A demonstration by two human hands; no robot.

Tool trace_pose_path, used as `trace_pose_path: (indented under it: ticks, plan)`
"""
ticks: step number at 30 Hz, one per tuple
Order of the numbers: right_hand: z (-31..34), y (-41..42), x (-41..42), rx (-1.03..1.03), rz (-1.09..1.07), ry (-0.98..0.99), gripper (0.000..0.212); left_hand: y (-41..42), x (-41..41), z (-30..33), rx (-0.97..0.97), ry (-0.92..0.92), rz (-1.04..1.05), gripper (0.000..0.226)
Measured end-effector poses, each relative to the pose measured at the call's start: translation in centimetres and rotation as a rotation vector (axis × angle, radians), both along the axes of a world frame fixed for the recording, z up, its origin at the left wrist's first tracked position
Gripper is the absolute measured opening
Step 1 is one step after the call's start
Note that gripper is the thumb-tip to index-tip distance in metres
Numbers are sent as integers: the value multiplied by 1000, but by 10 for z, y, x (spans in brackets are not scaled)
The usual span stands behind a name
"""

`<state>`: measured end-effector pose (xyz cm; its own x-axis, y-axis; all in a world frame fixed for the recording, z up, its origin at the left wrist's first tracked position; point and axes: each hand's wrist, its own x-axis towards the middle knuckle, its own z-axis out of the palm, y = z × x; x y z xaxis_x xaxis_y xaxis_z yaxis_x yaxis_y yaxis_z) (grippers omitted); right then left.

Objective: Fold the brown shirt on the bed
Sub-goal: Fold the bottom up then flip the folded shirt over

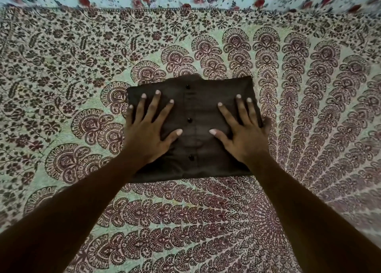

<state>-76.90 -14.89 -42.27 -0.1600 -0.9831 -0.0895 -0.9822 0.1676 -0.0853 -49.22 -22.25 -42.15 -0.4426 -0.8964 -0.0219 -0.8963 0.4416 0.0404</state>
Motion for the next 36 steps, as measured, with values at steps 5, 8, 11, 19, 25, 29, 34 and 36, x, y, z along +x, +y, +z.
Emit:
trace_pose_path:
  ticks: [5,8,11,19,25,29,34,36]
  plan:
    - [10,-8,-1,-28,-175,-18,82,8,-20,13,-89,45,35,82]
    - [11,-15,11,-62,45,-46,78,16,-22,7,-82,29,2,79]
    - [-4,-12,10,-28,156,-62,72,18,-13,-9,6,51,20,78]
    - [19,-3,7,111,-134,-70,76,29,-10,18,87,231,381,77]
    - [38,12,49,-86,17,-151,50,47,-5,39,362,481,1060,87]
    - [48,4,79,-177,19,-545,22,34,12,45,484,704,887,63]
    - [81,-22,102,-30,-280,-941,46,42,11,63,632,822,565,51]
    - [96,-32,108,124,-319,-955,78,45,9,73,713,902,443,50]
